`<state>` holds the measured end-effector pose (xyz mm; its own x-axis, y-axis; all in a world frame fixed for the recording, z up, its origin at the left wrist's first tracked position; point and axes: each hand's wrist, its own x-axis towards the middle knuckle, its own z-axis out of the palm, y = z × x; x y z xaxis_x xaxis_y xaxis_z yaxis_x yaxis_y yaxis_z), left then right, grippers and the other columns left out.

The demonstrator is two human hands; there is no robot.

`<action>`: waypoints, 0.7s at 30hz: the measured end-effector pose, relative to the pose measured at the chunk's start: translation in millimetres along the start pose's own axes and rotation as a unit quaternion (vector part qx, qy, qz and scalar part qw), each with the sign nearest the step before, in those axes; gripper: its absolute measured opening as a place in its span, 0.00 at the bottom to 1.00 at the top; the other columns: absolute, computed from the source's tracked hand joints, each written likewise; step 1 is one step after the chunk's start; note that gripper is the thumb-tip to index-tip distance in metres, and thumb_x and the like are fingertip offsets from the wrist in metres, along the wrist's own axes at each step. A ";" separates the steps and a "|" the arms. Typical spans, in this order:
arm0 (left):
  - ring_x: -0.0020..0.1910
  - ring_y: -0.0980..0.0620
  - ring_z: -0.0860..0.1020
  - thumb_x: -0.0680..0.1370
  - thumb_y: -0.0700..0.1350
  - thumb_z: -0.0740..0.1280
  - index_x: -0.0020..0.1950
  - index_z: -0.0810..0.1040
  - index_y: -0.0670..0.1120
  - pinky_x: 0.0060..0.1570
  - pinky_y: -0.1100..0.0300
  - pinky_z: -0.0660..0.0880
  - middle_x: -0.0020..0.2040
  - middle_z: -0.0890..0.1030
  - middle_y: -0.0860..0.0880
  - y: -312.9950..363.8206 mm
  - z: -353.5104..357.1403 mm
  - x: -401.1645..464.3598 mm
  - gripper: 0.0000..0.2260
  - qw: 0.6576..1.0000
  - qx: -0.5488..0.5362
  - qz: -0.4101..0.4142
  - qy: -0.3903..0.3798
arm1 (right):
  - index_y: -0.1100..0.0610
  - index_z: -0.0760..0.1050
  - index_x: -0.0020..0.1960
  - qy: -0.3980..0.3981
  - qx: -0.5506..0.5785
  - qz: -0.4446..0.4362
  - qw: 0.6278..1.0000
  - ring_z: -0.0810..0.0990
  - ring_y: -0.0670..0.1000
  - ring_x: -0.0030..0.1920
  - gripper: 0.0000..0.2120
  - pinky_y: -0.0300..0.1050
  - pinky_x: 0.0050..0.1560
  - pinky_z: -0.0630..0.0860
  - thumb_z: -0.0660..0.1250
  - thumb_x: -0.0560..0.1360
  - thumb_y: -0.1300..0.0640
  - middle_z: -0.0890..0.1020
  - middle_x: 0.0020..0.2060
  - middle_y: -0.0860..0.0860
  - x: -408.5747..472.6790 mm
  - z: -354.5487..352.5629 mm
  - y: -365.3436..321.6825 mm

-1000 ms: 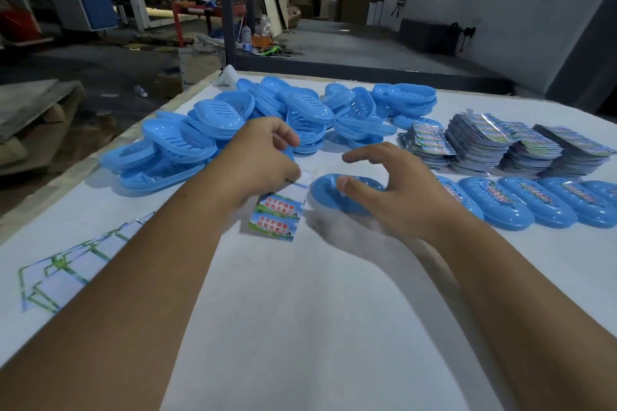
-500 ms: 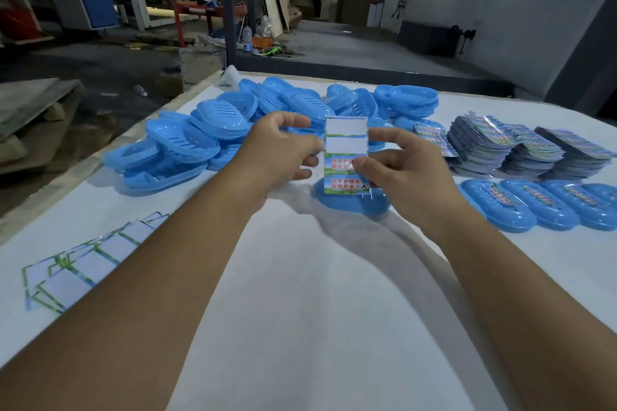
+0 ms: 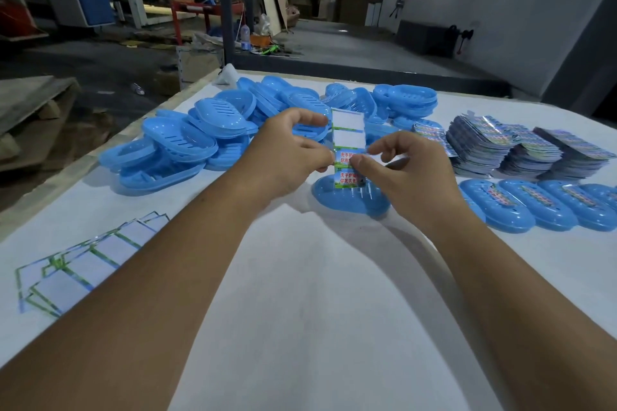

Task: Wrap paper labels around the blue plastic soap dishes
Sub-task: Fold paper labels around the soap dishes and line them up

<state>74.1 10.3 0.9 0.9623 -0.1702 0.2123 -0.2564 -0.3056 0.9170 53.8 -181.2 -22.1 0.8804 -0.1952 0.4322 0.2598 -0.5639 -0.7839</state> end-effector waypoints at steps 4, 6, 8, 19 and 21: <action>0.40 0.62 0.83 0.73 0.44 0.76 0.59 0.75 0.57 0.46 0.59 0.74 0.39 0.86 0.56 -0.4 1.4 -2.9 0.19 1.000 0.005 0.024 -0.017 | 0.52 0.83 0.36 -0.046 0.072 -0.030 0.996 0.75 0.40 0.26 0.10 0.32 0.28 0.68 0.78 0.73 0.50 0.84 0.29 0.46 -5.0 0.8 -4.4; 0.41 0.62 0.83 0.74 0.44 0.75 0.59 0.75 0.58 0.46 0.61 0.73 0.39 0.86 0.58 -0.6 2.3 -4.4 0.18 0.999 0.014 0.034 -0.022 | 0.51 0.85 0.37 -0.074 0.082 -0.042 0.993 0.70 0.41 0.25 0.09 0.33 0.26 0.64 0.76 0.74 0.49 0.81 0.26 0.42 -7.8 2.8 -5.6; 0.42 0.63 0.83 0.74 0.44 0.75 0.59 0.74 0.59 0.45 0.62 0.72 0.39 0.86 0.58 -0.4 2.8 -5.1 0.18 0.999 0.021 0.039 -0.026 | 0.48 0.86 0.39 -0.080 0.086 -0.045 0.992 0.67 0.44 0.26 0.07 0.38 0.27 0.64 0.76 0.73 0.46 0.76 0.24 0.44 -7.8 3.9 -5.4; 0.38 0.53 0.82 0.70 0.42 0.73 0.50 0.76 0.56 0.40 0.59 0.76 0.36 0.85 0.51 -1.9 2.4 1.3 0.14 0.997 0.053 0.004 0.051 | 0.53 0.84 0.36 -0.053 0.112 0.031 0.992 0.71 0.48 0.31 0.07 0.44 0.30 0.68 0.73 0.69 0.51 0.76 0.29 0.52 -4.9 2.6 -8.0; 0.37 0.51 0.80 0.70 0.44 0.72 0.49 0.75 0.56 0.41 0.55 0.77 0.38 0.85 0.47 -4.9 -1.3 4.7 0.12 0.995 0.066 -0.012 0.073 | 0.55 0.84 0.36 -0.043 0.118 0.053 0.991 0.72 0.47 0.29 0.07 0.42 0.29 0.69 0.73 0.70 0.54 0.77 0.28 0.49 -2.7 1.2 -7.6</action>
<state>80.0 12.2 -2.2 0.9690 -0.0267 0.2457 -0.2330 -0.4303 0.8721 49.9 -175.5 -17.9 0.9355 -0.1681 0.3108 0.2412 -0.3391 -0.9093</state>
